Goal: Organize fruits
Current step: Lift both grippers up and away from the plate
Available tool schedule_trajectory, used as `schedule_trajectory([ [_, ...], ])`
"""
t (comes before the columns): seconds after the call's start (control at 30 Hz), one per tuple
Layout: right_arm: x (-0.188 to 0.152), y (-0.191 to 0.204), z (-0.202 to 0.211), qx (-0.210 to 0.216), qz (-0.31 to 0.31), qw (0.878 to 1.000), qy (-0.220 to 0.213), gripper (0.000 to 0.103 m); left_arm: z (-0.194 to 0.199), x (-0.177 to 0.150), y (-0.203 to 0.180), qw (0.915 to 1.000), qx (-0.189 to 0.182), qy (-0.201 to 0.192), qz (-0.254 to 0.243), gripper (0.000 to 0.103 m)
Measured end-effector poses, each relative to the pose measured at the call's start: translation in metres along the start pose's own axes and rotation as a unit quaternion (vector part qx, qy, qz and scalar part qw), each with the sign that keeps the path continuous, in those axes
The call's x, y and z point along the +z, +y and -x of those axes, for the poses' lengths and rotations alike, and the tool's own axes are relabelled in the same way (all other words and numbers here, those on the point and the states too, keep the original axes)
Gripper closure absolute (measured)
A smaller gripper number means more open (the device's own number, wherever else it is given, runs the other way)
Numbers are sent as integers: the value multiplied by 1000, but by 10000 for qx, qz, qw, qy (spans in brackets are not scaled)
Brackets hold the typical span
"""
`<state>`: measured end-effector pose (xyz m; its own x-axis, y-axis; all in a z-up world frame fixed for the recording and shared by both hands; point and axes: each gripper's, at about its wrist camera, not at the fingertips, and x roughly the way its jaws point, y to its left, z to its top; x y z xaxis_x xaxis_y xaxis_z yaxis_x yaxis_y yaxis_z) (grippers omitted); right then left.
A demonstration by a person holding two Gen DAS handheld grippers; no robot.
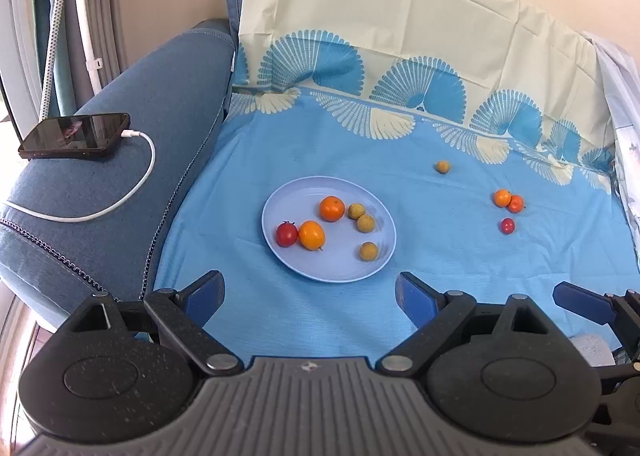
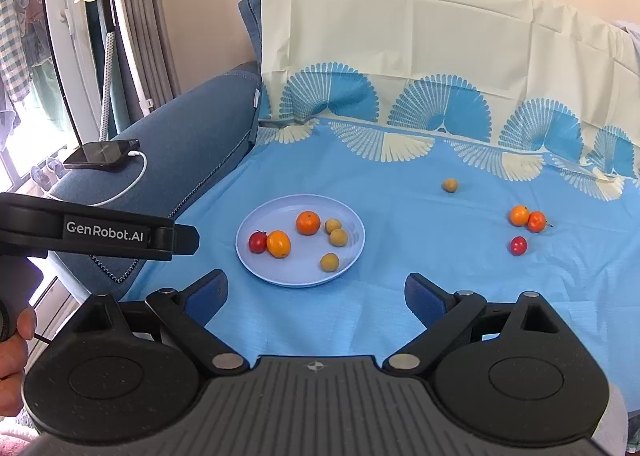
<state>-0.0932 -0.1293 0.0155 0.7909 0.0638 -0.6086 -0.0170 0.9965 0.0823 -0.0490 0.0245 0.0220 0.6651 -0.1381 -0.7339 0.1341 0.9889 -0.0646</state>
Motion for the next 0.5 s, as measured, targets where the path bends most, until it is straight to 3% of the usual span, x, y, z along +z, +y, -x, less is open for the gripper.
schedule_trajectory([
  [0.5, -3, 0, -5, -5, -13, 10000, 72, 7, -3, 1, 0, 10000, -16, 12, -12, 8],
])
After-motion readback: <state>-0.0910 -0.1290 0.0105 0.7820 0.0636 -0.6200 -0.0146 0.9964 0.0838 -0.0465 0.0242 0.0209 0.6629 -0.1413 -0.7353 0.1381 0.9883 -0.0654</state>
